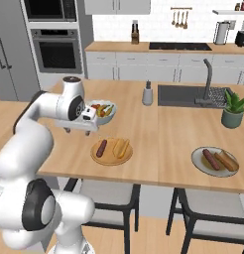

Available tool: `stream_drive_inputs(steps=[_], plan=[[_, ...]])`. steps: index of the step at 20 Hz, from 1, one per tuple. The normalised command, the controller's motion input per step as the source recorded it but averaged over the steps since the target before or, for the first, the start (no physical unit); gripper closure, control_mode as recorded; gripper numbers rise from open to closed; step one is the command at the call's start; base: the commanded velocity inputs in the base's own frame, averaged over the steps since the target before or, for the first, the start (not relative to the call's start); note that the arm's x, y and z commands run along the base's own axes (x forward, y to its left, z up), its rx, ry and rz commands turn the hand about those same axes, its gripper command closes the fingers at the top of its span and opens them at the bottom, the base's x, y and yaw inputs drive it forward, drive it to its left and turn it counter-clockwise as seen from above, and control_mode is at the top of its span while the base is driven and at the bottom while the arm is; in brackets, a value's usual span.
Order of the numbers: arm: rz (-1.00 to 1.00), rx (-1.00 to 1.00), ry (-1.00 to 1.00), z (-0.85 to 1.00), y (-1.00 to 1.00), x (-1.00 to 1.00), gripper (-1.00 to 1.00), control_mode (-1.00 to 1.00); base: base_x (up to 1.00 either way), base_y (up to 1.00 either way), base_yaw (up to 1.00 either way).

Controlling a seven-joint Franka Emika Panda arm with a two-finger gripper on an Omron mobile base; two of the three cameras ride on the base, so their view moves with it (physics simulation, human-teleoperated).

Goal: Place one bun and one sausage from the bowl on each plate.

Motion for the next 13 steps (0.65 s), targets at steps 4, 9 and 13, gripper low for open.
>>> stream_drive_inputs(steps=[4,9,13], plan=[[0.0,0.0,-0.12,0.72,0.15,-0.88,-1.0,-1.0,0.0,0.0,0.0],[-0.01,0.0,-0.1,0.74,-0.02,-0.8,-1.0,-1.0,0.0,0.0,0.0],[-0.02,0.0,-0.07,0.69,-0.05,-0.57,-1.0,-1.0,0.0,0.0,0.0]])
